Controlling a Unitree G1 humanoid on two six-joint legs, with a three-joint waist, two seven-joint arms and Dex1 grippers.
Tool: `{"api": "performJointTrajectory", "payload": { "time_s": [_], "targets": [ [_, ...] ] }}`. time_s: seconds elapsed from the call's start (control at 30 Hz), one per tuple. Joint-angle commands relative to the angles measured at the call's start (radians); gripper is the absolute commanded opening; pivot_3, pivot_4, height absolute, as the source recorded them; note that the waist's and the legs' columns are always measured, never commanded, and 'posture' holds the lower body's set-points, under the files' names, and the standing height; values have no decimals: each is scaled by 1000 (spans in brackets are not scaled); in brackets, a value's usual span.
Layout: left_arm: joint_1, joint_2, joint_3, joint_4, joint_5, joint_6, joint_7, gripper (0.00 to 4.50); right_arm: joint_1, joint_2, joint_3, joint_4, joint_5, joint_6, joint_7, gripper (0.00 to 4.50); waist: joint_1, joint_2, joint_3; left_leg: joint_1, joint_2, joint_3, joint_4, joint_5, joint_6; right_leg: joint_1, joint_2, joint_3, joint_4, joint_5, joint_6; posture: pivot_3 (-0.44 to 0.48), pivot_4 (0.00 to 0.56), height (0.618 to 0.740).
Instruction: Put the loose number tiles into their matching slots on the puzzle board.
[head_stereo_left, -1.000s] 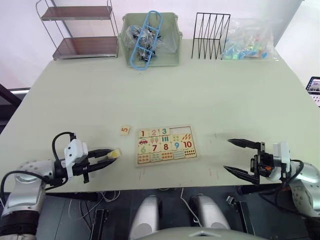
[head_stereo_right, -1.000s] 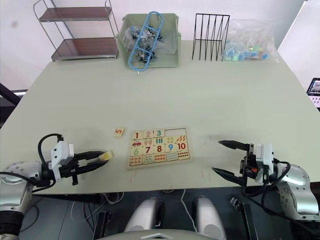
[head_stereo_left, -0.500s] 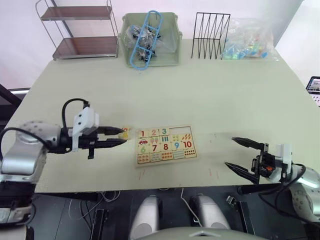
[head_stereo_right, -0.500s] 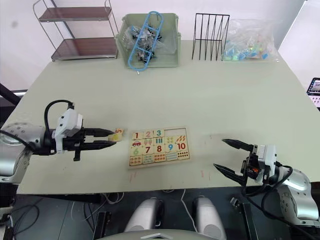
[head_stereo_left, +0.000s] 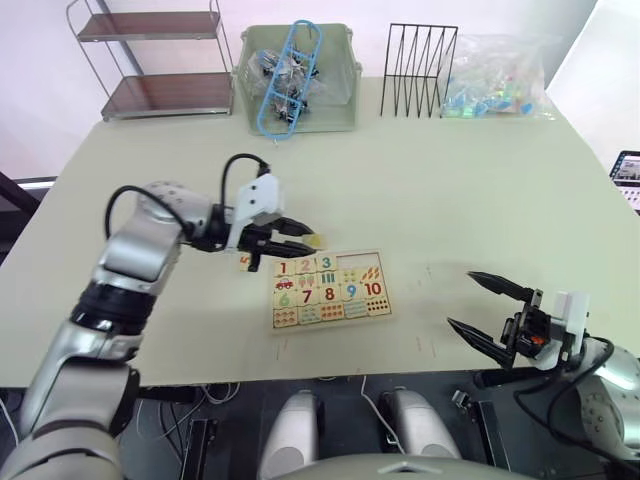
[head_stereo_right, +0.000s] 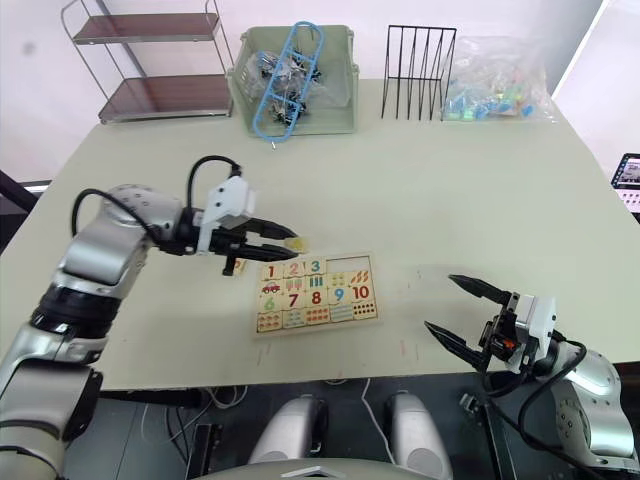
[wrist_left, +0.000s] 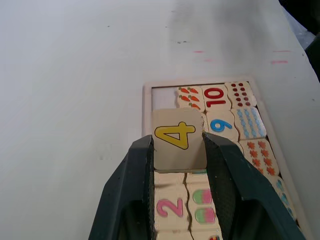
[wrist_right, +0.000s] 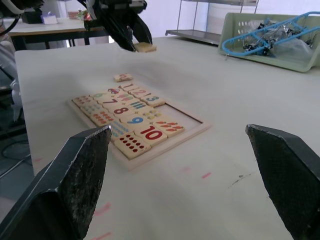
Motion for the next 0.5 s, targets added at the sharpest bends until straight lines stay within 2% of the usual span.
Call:
{"api": "performJointTrajectory", "payload": {
  "time_s": [0.03, 0.23, 0.5],
  "targets": [
    [-70, -25, -72, 45, 71, -19, -32, 984, 14, 6, -5, -47, 2, -14, -22, 4500, 0, 0, 0, 0, 0, 0, 0, 0, 0, 0, 0, 0, 0, 0, 0, 0, 150, 739],
    [-167, -95, -169, 145, 198, -4, -19, 984, 28, 14, 0, -65, -8, -17, -46, 4500, -2, 0, 0, 0, 0, 0, 0, 0, 0, 0, 0, 1, 0, 0, 0, 0, 150, 739],
    [-246, -179, -244, 194, 304, 135, 8, 984, 48, 19, 1, -82, -15, -22, -66, 4500, -1, 0, 0, -1, 0, 0, 0, 0, 0, 0, 1, 1, 0, 0, 0, 0, 150, 739]
  ]
}}
